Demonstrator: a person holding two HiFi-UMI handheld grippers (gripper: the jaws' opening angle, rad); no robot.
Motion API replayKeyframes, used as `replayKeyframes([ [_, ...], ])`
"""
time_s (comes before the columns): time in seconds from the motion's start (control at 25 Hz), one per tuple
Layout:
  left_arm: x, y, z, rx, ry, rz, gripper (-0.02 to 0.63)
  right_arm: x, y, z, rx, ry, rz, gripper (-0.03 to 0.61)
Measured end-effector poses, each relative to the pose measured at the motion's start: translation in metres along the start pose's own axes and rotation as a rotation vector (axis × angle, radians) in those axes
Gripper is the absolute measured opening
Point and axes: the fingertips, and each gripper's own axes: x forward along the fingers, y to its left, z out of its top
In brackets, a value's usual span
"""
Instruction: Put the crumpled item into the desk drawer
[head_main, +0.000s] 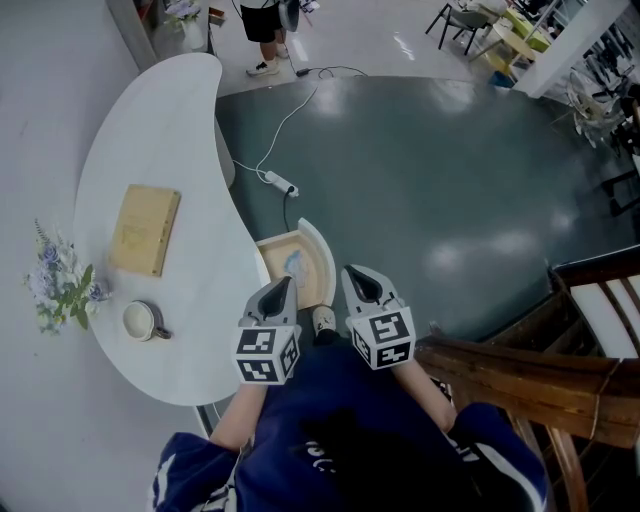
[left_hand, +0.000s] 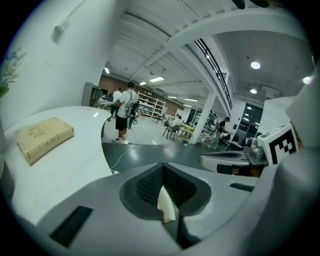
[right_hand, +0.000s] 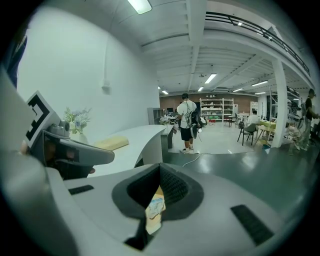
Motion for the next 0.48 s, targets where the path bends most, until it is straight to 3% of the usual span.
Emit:
replayKeyframes([
  [0.48, -0.0002, 0.0023, -0.002, 0.005, -0.001, 0.011, 0.005, 0.0021, 0.008, -0.0036, -0.027, 0.005, 0.025, 0.006],
])
